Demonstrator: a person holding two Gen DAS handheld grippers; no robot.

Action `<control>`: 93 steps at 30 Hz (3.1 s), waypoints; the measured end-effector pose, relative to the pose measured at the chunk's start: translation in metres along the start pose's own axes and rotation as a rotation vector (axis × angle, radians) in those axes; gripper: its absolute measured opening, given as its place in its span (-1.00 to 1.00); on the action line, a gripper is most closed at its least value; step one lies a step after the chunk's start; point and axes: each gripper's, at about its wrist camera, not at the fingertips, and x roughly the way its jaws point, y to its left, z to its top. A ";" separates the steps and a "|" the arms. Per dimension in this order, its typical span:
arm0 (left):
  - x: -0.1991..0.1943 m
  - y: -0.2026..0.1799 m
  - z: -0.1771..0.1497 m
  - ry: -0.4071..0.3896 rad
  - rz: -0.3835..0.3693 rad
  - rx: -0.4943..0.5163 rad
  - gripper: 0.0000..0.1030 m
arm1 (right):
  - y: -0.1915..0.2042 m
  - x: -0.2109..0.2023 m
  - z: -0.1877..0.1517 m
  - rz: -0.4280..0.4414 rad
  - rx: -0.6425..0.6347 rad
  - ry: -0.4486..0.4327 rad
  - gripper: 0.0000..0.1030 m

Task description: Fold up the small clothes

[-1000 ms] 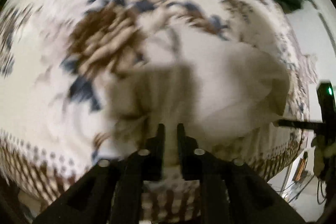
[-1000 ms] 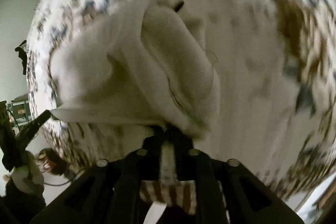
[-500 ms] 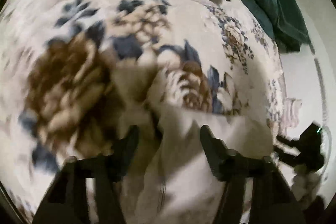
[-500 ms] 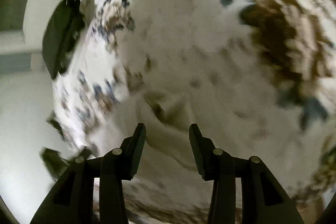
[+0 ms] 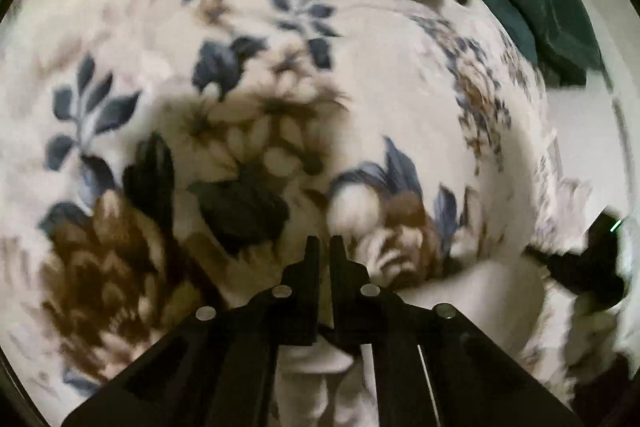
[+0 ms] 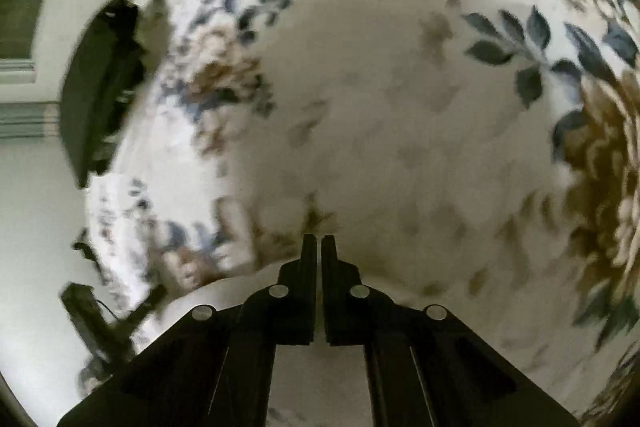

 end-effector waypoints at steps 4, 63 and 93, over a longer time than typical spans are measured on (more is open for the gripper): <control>-0.026 0.011 -0.005 -0.012 -0.058 -0.056 -0.73 | -0.014 -0.004 0.007 0.035 0.049 0.058 -0.88; -0.025 -0.033 -0.068 -0.048 0.020 -0.014 0.01 | -0.027 -0.018 -0.039 0.276 0.040 0.090 0.20; -0.059 -0.003 -0.133 -0.122 -0.115 -0.105 0.01 | -0.035 -0.022 -0.104 -0.026 -0.137 0.211 0.14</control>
